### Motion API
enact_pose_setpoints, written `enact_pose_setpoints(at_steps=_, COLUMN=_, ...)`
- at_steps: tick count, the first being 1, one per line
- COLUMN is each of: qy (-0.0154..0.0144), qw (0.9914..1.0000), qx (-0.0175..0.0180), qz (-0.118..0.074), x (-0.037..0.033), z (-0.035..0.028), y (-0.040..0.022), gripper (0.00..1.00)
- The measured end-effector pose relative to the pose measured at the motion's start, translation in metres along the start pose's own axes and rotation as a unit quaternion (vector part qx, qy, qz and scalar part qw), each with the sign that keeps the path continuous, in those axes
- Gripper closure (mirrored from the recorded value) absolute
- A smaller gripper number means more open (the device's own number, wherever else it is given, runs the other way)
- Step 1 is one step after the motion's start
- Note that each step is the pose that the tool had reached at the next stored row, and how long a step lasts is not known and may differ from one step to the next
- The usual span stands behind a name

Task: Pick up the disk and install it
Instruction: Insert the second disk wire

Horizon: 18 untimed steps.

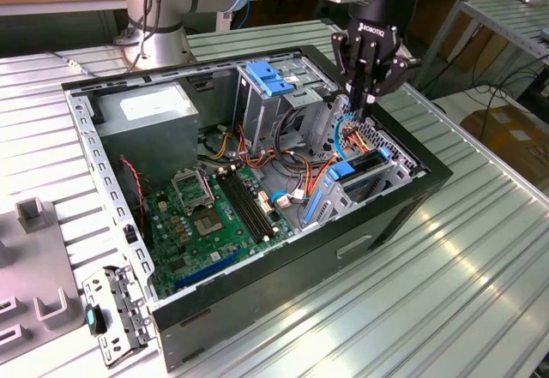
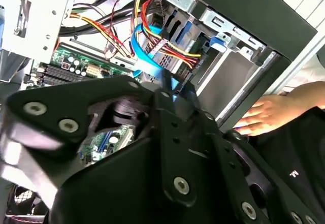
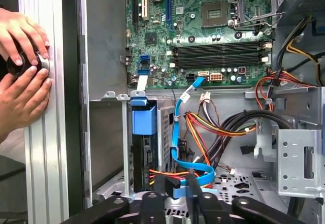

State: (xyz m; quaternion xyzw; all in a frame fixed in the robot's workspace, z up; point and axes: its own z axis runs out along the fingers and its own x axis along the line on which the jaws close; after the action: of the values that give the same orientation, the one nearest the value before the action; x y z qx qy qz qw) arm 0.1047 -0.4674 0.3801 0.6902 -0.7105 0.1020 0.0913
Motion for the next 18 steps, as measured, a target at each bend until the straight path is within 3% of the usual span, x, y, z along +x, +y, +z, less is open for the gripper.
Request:
enact_pose_setpoints(at_steps=2, qy=0.0014, qw=1.00000, qx=0.0000, qz=0.000, x=-0.0009, z=0.0032, y=0.0000, gripper=0.58)
enact_pose_setpoints(at_steps=5, qy=0.0027, qw=1.00000, qx=0.0001, qz=0.000, x=-0.0019, z=0.0066, y=0.0001, gripper=0.58)
enact_pose_setpoints(at_steps=6, qy=0.0052, qw=0.99999, qx=0.0002, qz=0.000, x=-0.0023, z=0.0080, y=0.0001, gripper=0.60)
enact_pose_setpoints(at_steps=8, qy=0.0105, qw=0.99995, qx=0.0003, qz=0.000, x=-0.0029, z=0.0099, y=0.0002, gripper=0.73)
enact_pose_setpoints(at_steps=9, qy=0.0121, qw=0.99993, qx=0.0004, qz=0.000, x=-0.0030, z=0.0103, y=0.0002, gripper=0.73)
enact_pose_setpoints(at_steps=10, qy=0.0159, qw=0.99987, qx=0.0005, qz=0.000, x=-0.0033, z=0.0112, y=0.0002, gripper=0.78)
enact_pose_setpoints(at_steps=13, qy=0.0314, qw=0.99951, qx=0.0010, qz=0.000, x=-0.0039, z=0.0134, y=0.0002, gripper=0.78)
enact_pose_setpoints(at_steps=17, qy=0.0425, qw=0.99909, qx=0.0013, qz=0.000, x=-0.0046, z=0.0153, y=0.0003, gripper=0.77)
enact_pose_setpoints(at_steps=18, qy=0.0458, qw=0.99895, qx=0.0014, qz=-0.001, x=-0.0047, z=0.0158, y=0.0003, gripper=0.71)
